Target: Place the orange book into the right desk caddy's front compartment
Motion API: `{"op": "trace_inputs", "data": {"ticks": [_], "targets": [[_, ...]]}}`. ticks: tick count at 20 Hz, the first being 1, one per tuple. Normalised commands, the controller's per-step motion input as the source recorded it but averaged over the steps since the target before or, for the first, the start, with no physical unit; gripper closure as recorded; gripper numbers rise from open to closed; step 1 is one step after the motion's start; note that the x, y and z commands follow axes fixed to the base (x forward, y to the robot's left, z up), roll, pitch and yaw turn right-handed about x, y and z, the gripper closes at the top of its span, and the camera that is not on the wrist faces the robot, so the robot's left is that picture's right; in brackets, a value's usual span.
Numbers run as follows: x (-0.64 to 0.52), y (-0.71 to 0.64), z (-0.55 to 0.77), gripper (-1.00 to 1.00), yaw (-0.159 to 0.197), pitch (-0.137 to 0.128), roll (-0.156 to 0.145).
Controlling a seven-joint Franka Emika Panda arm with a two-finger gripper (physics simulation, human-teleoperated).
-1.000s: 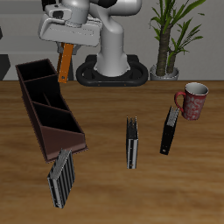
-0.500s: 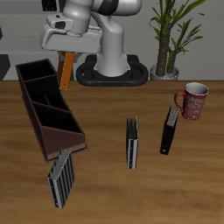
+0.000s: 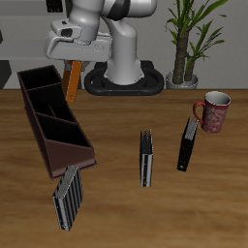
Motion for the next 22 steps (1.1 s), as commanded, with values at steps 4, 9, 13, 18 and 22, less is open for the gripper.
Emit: {"op": "trace_inputs", "data": {"ticks": [4, 9, 13, 18, 22], "targets": [[0.00, -0.01, -0.09, 1.00, 0.007, 0.011, -0.001], [0.00, -0.04, -0.12, 1.00, 0.001, 0.018, -0.014], [0.01, -0.01, -0.06, 1.00, -0.001, 0.010, 0.001], [0.03, -0.10, -0.16, 1.00, -0.009, 0.009, -0.008], [0.06, -0.06, -0.11, 1.00, -0.008, 0.014, 0.000]]}}
